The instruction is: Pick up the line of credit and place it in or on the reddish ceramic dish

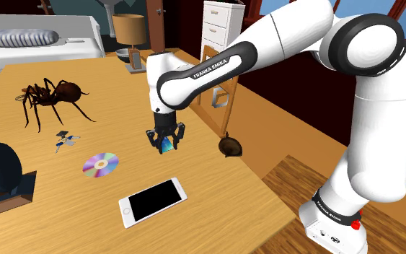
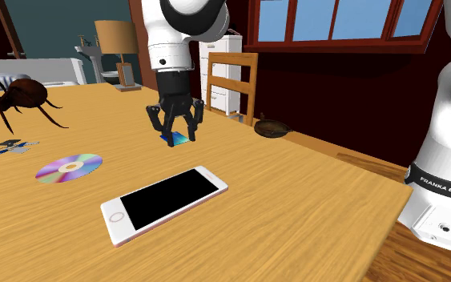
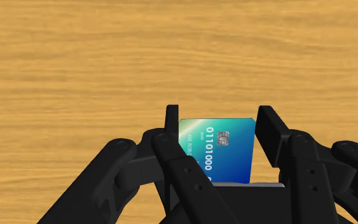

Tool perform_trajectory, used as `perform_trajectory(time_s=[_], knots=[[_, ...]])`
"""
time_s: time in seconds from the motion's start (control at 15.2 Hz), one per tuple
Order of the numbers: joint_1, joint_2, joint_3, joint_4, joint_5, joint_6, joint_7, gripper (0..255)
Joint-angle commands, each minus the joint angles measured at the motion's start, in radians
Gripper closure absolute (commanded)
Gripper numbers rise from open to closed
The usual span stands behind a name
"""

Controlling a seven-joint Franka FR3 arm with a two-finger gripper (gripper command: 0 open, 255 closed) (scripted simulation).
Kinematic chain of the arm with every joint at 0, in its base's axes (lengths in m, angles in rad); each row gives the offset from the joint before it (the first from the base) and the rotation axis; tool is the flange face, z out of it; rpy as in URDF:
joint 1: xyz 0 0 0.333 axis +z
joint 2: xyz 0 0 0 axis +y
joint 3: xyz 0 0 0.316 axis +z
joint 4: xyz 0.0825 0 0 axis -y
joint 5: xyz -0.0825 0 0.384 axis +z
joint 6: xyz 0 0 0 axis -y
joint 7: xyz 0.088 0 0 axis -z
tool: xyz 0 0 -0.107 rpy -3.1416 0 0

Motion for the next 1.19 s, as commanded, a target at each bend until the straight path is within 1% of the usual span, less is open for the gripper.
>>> perform_trajectory(time_s=[0.0,1.12], knots=[[0.000,-0.004,0.001,0.003,0.002,-0.010,0.000,255],[-0.009,-0.087,0.014,0.125,0.030,-0.210,-0.001,255]])
